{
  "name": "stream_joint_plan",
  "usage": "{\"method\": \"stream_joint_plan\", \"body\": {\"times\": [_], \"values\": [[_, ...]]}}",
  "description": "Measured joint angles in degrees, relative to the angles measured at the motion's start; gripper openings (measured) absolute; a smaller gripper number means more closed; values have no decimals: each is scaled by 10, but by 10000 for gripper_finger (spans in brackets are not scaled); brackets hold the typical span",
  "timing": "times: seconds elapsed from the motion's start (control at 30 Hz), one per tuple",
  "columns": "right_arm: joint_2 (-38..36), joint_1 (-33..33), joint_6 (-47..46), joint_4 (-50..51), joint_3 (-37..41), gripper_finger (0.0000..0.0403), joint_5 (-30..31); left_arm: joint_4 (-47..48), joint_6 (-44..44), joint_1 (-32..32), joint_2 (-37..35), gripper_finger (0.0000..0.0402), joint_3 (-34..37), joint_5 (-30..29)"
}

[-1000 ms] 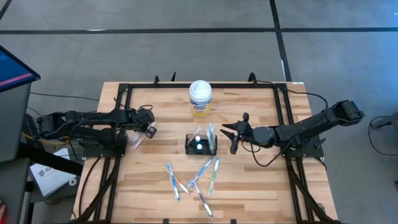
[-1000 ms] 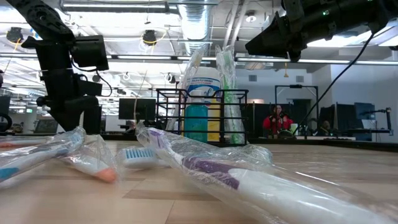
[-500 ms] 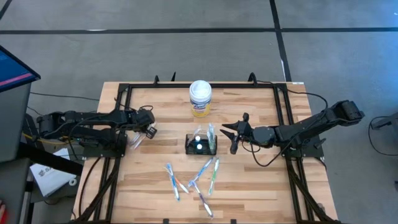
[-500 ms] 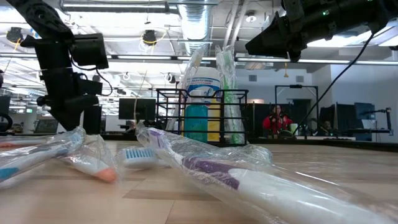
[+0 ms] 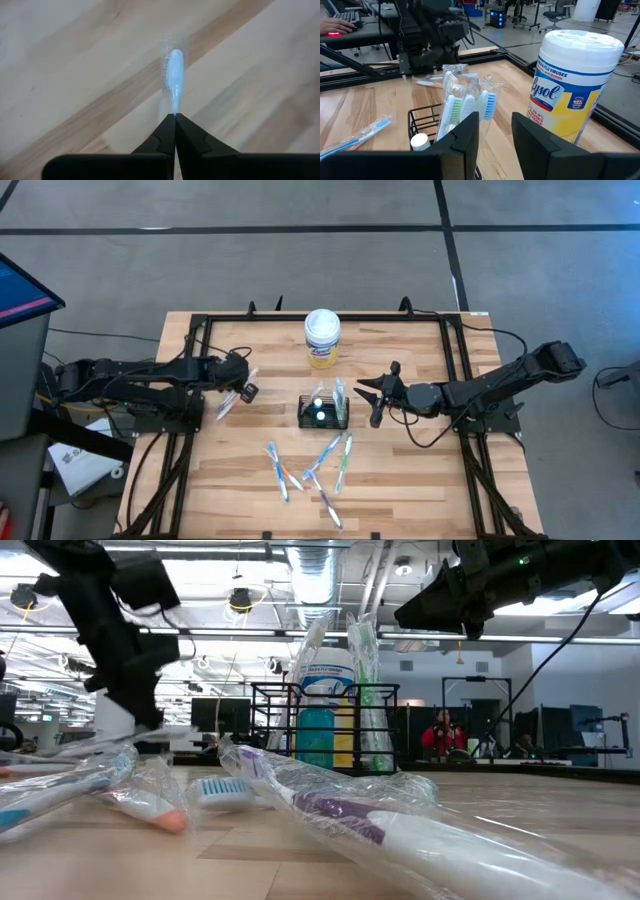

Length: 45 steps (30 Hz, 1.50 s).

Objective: Pick & Place toothbrushing station
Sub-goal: Put the top violet toothbrush into the black mesh organizer

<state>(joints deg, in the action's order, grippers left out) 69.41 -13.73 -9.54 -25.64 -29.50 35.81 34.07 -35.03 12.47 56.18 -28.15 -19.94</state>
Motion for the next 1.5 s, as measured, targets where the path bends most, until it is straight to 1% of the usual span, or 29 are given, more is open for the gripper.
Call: {"method": "stream_joint_plan", "body": {"times": [0.2,0.33,0.53,0.73,0.83,0.97,1.13,1.2,1.33,1.5], "values": [[0,0,0,0,0,107,0,-66,0,-52,-61,0,0,0],[0,0,-1,0,0,107,0,-125,1,-96,-86,0,0,-1],[0,0,-1,0,0,107,0,-218,27,-158,-89,0,0,-12],[0,0,-1,0,0,107,0,-338,95,-211,-89,0,0,-14],[0,0,-1,0,0,107,0,-423,125,-232,-84,0,11,-15],[0,0,0,0,0,107,0,-541,165,-257,-83,0,46,-13],[0,0,0,0,0,107,0,-696,213,-272,-83,0,99,-12],[0,0,0,0,0,107,0,-743,224,-273,-80,0,117,-12],[0,0,0,-1,0,107,0,-825,229,-273,-57,0,146,-10],[0,0,0,-1,0,107,0,-913,254,-273,8,0,152,0]]}}
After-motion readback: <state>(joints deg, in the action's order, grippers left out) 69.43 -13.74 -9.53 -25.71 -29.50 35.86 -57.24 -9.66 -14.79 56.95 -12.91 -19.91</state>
